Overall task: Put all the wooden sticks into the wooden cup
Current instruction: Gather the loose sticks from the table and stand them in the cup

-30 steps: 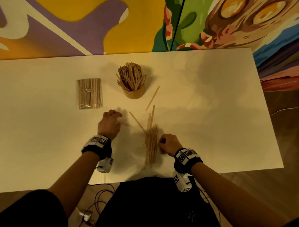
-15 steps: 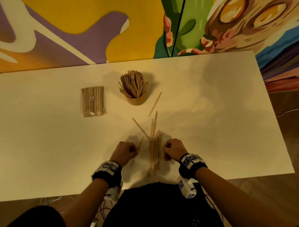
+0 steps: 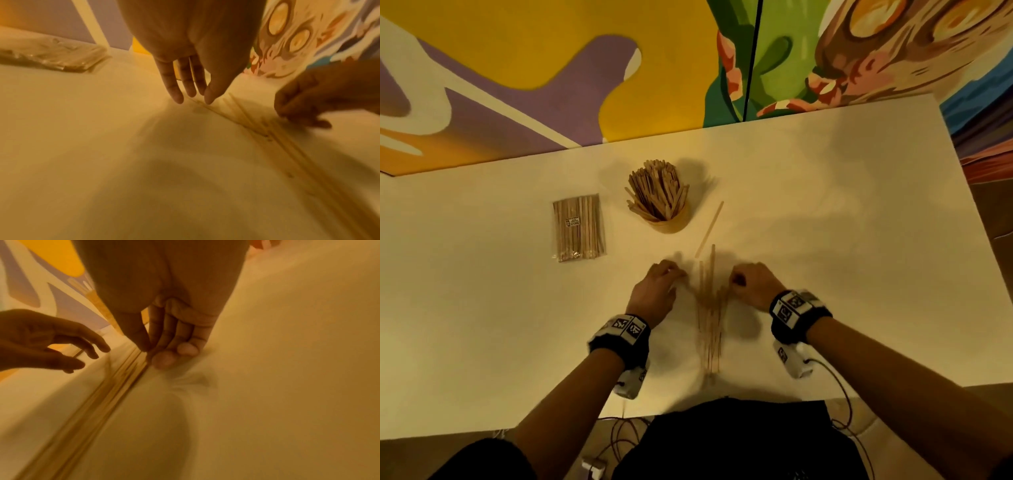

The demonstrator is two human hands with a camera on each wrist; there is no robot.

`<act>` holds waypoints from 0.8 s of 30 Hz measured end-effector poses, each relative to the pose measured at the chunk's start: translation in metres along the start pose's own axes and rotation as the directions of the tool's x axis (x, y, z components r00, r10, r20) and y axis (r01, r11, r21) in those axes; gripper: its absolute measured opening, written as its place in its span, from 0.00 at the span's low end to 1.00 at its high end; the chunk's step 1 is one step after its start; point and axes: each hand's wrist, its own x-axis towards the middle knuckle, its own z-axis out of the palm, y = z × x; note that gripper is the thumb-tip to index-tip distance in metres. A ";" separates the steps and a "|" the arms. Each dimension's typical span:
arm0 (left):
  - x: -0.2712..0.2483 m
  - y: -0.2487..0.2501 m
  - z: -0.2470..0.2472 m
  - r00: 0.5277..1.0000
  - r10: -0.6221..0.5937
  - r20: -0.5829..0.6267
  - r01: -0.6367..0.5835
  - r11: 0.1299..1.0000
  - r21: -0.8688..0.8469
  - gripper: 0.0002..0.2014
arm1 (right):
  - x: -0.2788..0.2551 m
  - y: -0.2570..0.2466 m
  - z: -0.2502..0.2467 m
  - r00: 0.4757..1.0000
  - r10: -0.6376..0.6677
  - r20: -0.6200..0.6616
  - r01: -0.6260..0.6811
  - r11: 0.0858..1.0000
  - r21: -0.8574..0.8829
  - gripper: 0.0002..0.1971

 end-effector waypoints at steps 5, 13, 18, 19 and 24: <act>0.022 -0.016 -0.013 0.995 0.088 0.049 -0.095 0.984 0.153 0.08 | 0.059 -0.015 -0.037 0.956 -0.273 -0.111 0.230 0.927 -0.297 0.14; 0.016 -0.041 -0.025 0.982 0.059 0.179 -0.082 0.989 0.124 0.03 | 0.100 -0.018 -0.044 0.891 -0.443 -0.103 0.324 0.777 -0.540 0.16; 0.012 -0.043 -0.029 0.987 0.000 0.163 -0.025 0.988 0.151 0.06 | 0.106 -0.006 -0.047 0.859 -0.504 -0.091 0.348 0.704 -0.619 0.07; 0.013 -0.042 -0.029 0.985 -0.004 0.171 -0.024 0.987 0.160 0.06 | 0.106 -0.004 -0.049 0.862 -0.501 -0.082 0.347 0.699 -0.626 0.07; 0.006 -0.047 -0.031 0.980 -0.105 0.168 0.077 0.983 0.167 0.06 | 0.098 0.007 -0.064 0.914 -0.390 -0.111 0.266 0.783 -0.562 0.07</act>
